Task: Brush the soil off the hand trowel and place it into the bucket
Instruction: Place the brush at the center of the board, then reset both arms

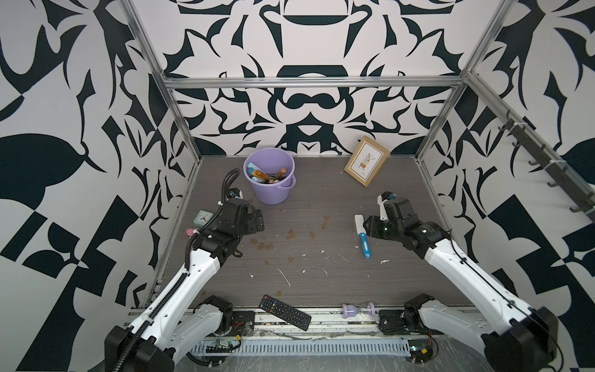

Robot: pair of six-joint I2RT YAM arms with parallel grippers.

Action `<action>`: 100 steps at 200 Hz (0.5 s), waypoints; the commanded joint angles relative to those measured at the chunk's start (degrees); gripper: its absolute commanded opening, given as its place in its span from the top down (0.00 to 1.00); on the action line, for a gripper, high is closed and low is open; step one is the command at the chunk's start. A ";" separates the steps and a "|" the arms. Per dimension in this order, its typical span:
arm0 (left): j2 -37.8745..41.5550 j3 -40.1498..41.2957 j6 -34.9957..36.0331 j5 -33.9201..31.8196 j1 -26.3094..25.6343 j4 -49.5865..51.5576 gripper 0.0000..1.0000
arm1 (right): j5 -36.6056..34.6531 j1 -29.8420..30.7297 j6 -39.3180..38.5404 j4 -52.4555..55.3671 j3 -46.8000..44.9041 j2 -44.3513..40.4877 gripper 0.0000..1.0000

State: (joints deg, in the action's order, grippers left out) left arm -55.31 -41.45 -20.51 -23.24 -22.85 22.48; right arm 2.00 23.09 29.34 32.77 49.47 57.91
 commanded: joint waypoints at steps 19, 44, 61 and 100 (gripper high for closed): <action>-1.19 19.02 20.29 -17.62 0.35 -43.37 0.01 | 3.49 0.23 -2.86 -2.07 3.08 -1.88 0.00; -9.85 26.51 23.53 -15.29 6.85 -67.67 0.01 | -0.53 0.20 -5.70 -1.40 4.00 -3.13 0.00; -16.87 27.13 18.12 -5.83 13.21 -74.15 0.01 | -6.85 0.11 -7.86 -1.21 3.82 -3.41 0.00; -30.41 24.03 18.14 8.03 17.00 -76.79 0.01 | -23.17 -0.84 -22.45 -21.33 -10.16 -7.54 0.00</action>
State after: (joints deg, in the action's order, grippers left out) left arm -84.55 -15.42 -1.98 -26.92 -6.70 -48.18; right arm -8.78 22.85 18.74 25.54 46.98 52.88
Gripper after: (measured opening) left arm 0.995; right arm 0.997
